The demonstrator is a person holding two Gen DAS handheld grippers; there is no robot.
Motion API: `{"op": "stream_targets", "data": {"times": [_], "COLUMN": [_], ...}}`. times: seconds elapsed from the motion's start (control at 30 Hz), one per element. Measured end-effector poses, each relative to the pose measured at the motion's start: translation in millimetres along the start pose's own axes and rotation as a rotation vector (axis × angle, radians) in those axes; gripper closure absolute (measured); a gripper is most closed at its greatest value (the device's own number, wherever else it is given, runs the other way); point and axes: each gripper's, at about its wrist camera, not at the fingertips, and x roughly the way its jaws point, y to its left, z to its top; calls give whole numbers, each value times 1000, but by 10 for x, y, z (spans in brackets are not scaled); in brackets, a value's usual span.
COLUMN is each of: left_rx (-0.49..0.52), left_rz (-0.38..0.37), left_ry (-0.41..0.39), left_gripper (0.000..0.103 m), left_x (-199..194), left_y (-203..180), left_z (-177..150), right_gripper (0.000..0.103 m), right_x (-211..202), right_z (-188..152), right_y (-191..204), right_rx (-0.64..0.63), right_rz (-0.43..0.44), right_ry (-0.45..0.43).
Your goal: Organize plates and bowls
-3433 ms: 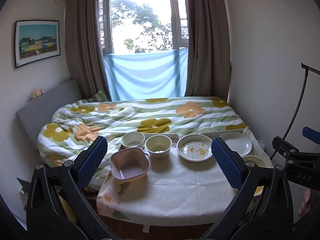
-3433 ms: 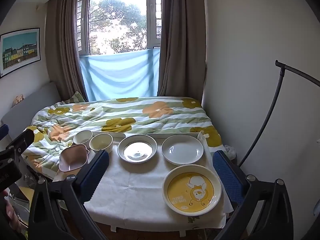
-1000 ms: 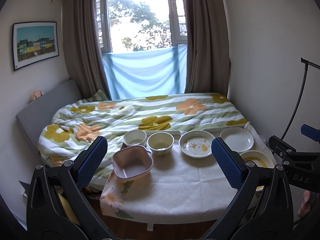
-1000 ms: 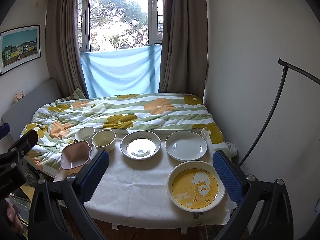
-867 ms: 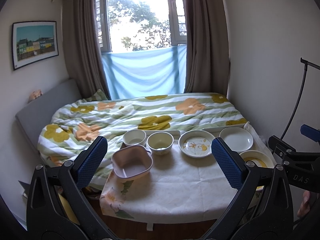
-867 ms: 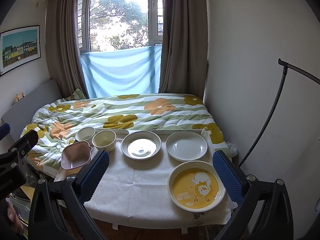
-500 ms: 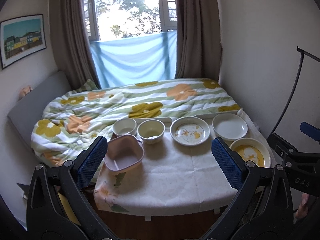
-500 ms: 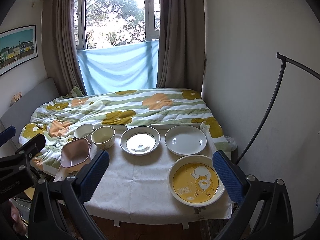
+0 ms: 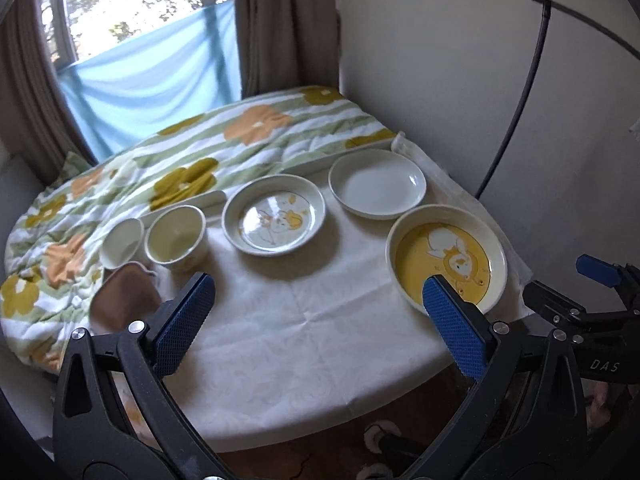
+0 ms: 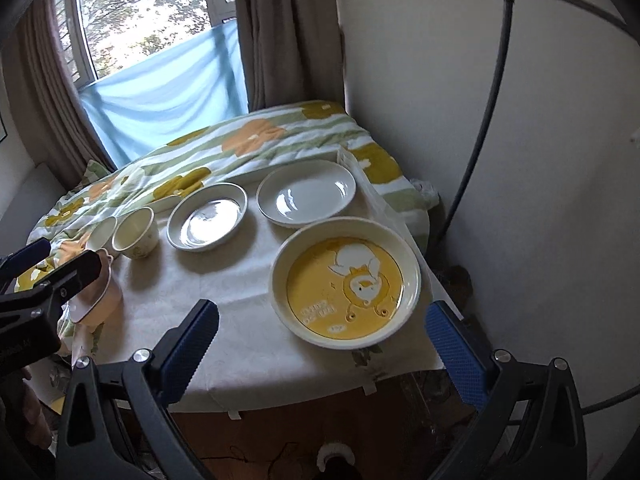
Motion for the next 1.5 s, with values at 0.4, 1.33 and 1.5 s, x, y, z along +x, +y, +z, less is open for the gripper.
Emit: {"op": "stream_targets", "data": {"times": [0.4,1.33,1.5], "left_rx": [93,223,200], "left_rz": [-228,-359,-361], "left_ry": [266,401,384], "left_gripper": [10,83,83], "left_x": [1686,2462,2398], "left_y": [-486,-818,-765], "left_z": [249,170,187], "right_gripper": [9,87,87], "right_x": [1099,1711,1675], "right_z": [-20,39,46], "right_y": [-799,-1235,-1213], "right_rx": [236,254,229], "right_rz": [120,145,146], "right_ry": [182,258,254]}}
